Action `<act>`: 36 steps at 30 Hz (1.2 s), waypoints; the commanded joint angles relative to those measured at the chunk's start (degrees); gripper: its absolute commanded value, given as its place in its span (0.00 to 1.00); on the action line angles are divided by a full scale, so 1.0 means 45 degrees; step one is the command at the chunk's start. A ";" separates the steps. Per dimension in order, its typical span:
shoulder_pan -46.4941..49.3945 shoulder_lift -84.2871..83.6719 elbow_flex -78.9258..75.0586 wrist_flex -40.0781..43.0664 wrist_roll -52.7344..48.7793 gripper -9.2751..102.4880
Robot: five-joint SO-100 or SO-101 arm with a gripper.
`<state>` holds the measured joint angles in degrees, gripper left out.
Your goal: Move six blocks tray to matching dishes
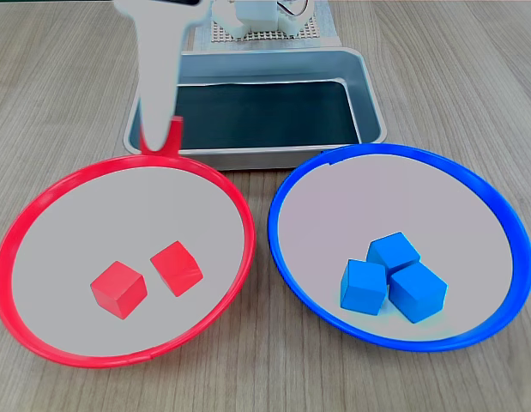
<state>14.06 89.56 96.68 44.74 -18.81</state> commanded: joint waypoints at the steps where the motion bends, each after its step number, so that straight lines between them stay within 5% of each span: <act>1: 0.0332 -0.0234 -0.0742 -0.2266 0.0352 0.14; 9: 0.0566 -0.0742 -0.0254 -0.2383 0.0273 0.27; 14: 0.0254 0.0703 0.0859 -0.1328 -0.0586 0.08; 22: -0.1621 0.7793 0.6055 0.0059 0.4492 0.08; 28: -0.3145 1.4277 1.1270 0.0605 0.5508 0.08; 36: -0.2422 2.0176 1.5449 0.2070 0.5254 0.08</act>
<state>1.85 175.08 163.39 52.21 5.36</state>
